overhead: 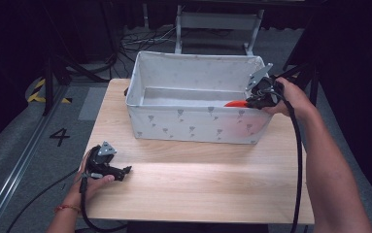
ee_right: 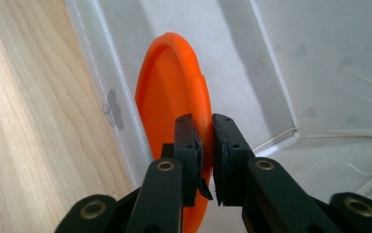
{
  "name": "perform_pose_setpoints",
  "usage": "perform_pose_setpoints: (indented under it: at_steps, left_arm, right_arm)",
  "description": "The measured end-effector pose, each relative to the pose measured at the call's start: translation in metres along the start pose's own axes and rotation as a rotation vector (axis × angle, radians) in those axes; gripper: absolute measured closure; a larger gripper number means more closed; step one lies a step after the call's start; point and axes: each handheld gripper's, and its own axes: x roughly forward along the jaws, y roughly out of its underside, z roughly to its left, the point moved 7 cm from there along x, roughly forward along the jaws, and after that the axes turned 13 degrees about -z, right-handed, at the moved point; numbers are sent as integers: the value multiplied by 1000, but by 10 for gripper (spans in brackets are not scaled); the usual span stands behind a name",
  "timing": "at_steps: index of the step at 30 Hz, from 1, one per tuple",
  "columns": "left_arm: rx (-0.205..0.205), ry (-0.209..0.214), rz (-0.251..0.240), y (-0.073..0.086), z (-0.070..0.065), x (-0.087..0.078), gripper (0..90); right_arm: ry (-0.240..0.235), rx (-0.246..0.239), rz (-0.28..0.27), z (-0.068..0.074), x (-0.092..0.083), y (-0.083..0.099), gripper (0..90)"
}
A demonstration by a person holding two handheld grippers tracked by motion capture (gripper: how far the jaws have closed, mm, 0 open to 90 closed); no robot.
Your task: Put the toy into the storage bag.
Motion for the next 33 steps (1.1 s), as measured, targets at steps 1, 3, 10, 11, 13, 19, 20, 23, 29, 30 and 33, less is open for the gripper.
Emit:
perform_pose_setpoints:
  at_steps: [1, 3, 10, 11, 13, 19, 20, 23, 29, 30, 33]
  left_arm:
    - [-1, 1, -1, 0, 0, 0, 1]
    - [-1, 2, 0, 0, 0, 0, 1]
    - [-1, 2, 0, 0, 0, 0, 1]
    - [5, -1, -4, 0, 0, 0, 1]
    - [5, -1, -4, 0, 1, 0, 1]
    - [-1, 1, 0, 0, 0, 0, 1]
    - [-1, 1, 0, 0, 0, 0, 1]
    - [0, 0, 0, 0, 0, 0, 1]
    - [0, 0, 0, 0, 0, 0, 1]
    - [0, 0, 0, 0, 0, 0, 1]
    - [0, 1, 0, 0, 0, 0, 1]
  right_arm:
    - [-9, -2, 11, 0, 0, 0, 818]
    - [-21, -7, 33, 0, 1, 0, 817]
    - [-77, -29, 117, 2, 4, 1, 812]
    - [-87, -35, 125, 3, 5, 2, 812]
    - [-111, -45, 141, 5, 8, 3, 811]
    - [-108, -30, 167, 4, 13, 4, 801]
    - [-108, -30, 167, 4, 13, 4, 801]
    - [-96, -23, 145, 2, 12, 3, 767]
    - [-71, -11, 96, 2, 7, 1, 734]
    - [-71, -8, 86, 2, 6, 0, 732]
    - [-72, -4, 52, 3, 5, -2, 734]
